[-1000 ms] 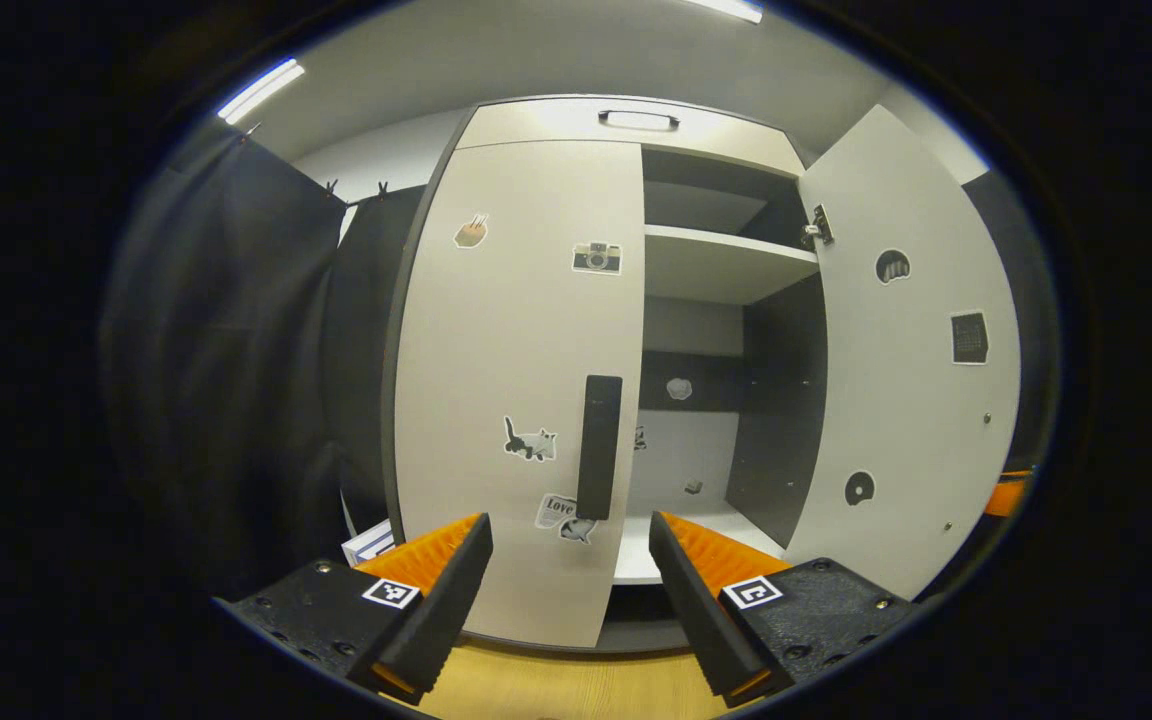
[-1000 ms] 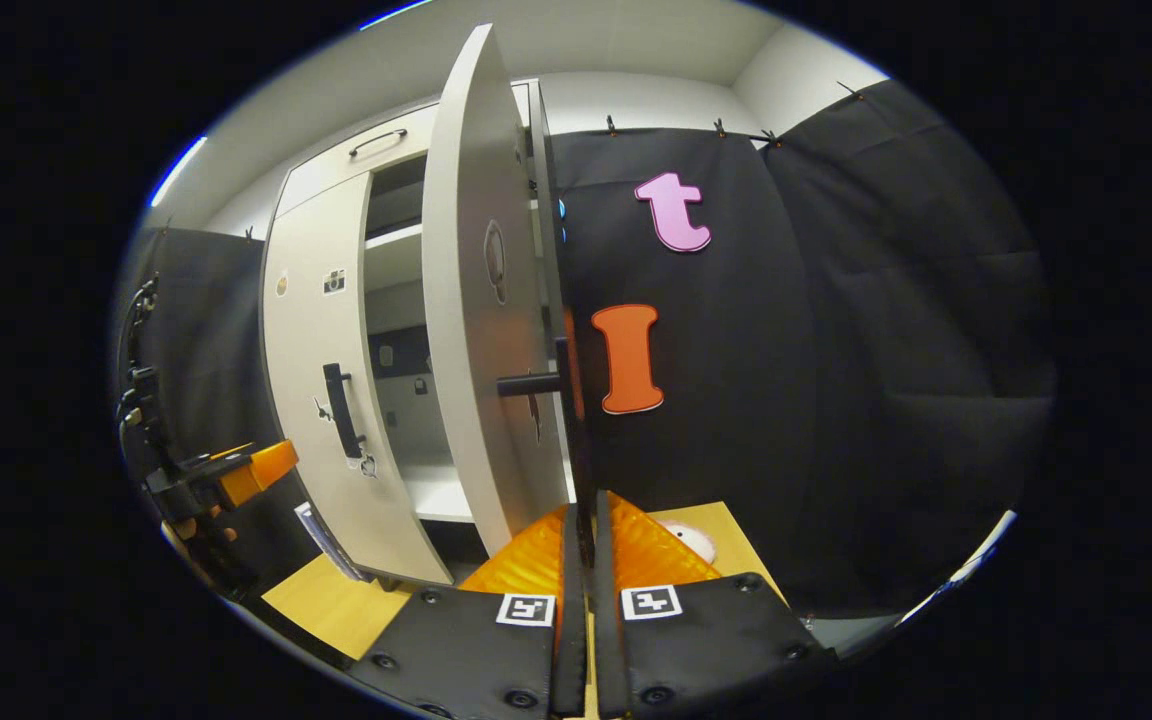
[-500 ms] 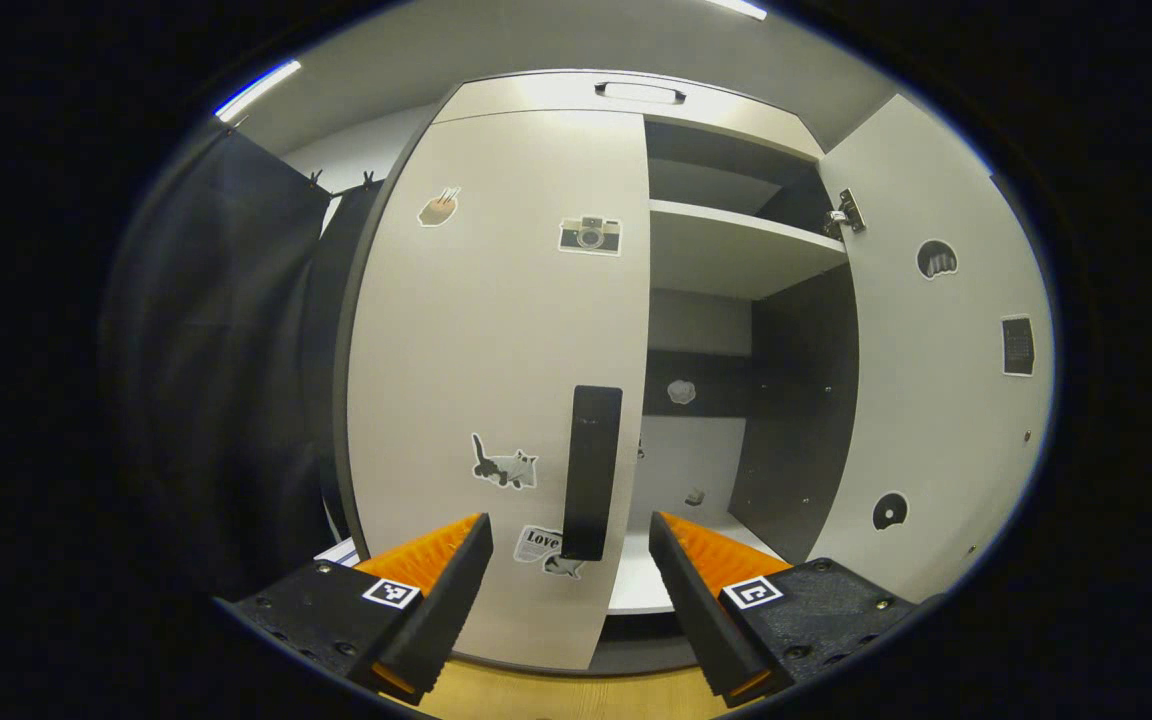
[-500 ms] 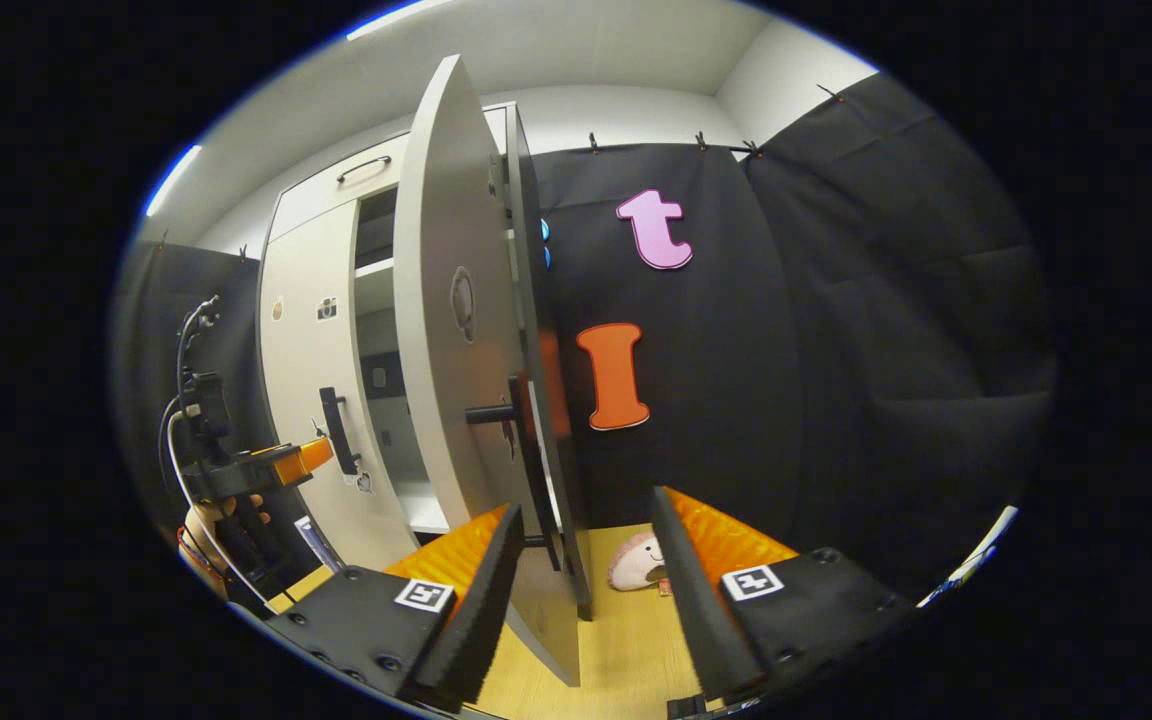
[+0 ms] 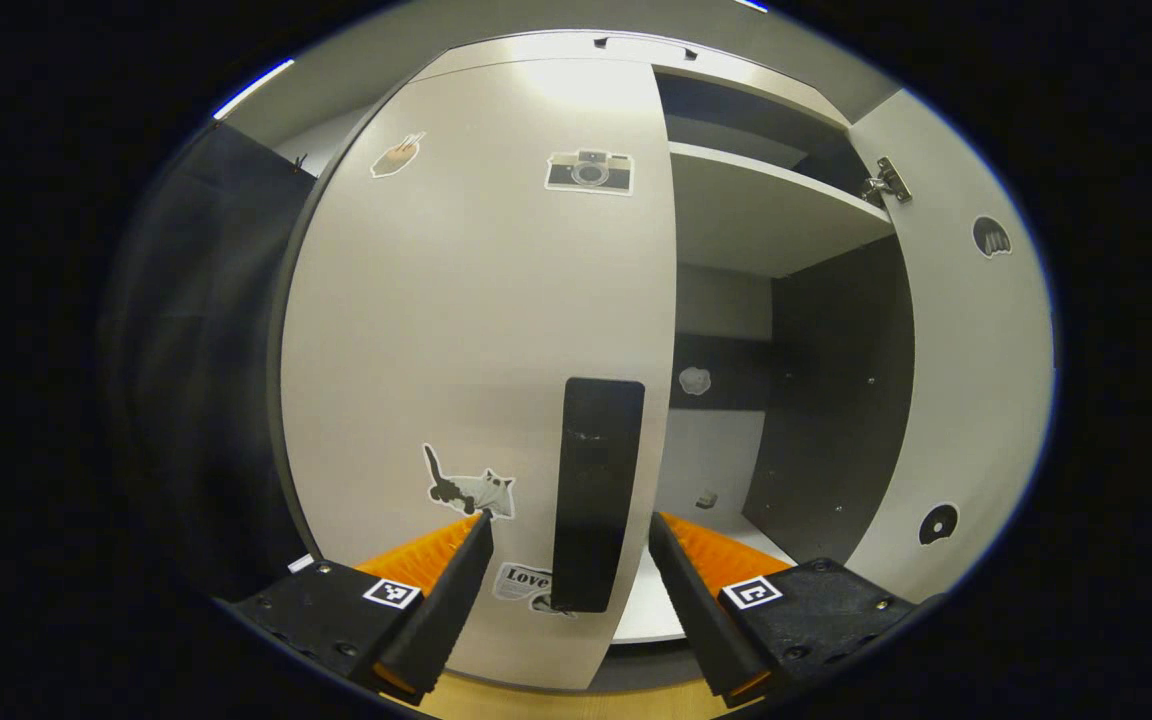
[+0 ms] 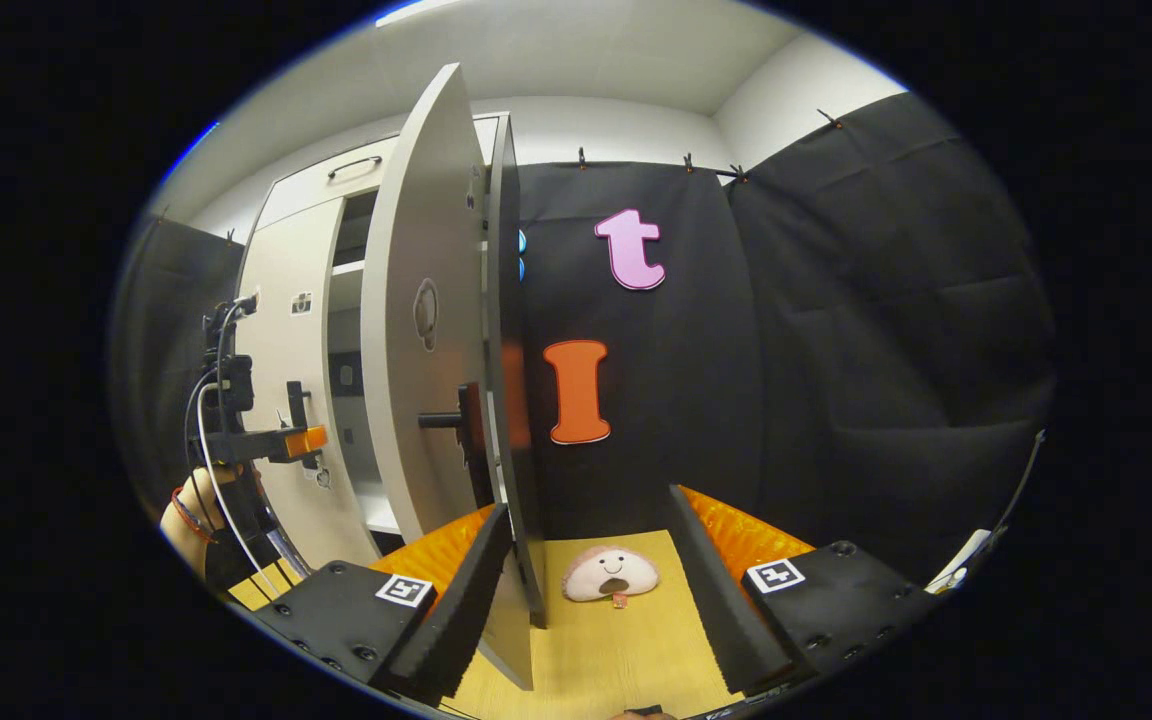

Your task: Open the right door of the double-door shoe cabinet with the right hand, and open the left door with the left hand.

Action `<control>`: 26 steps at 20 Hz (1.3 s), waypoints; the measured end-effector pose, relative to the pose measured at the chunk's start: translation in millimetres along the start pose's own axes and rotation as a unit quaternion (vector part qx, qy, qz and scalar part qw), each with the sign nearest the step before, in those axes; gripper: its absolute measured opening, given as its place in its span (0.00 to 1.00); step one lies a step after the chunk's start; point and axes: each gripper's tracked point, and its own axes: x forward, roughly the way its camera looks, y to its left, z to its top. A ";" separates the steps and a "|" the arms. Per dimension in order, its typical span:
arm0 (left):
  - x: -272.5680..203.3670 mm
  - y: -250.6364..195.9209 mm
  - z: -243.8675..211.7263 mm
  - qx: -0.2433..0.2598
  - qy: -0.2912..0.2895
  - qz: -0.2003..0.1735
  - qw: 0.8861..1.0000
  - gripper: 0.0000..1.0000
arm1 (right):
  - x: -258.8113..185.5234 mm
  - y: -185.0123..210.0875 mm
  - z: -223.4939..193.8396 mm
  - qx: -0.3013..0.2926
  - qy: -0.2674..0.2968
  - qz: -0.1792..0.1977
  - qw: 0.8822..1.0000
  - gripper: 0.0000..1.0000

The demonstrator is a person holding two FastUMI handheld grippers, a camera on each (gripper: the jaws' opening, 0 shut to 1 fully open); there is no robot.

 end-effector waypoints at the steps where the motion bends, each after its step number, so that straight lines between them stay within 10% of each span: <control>1: 2.3 -0.1 0.8 0.002 -0.002 0.001 1.000 0.94 | -1.3 -3.4 -0.8 0.001 0.000 -0.004 1.000 0.98; 10: 5.8 -9.9 0.0 0.004 0.000 -0.023 1.000 0.38 | -12.0 -3.0 -0.2 0.006 -0.003 -0.015 1.000 0.98; 26: -7.1 1.2 -2.1 0.008 0.004 -0.014 1.000 0.14 | -49.5 18.4 1.3 -0.019 -0.005 0.001 1.000 0.99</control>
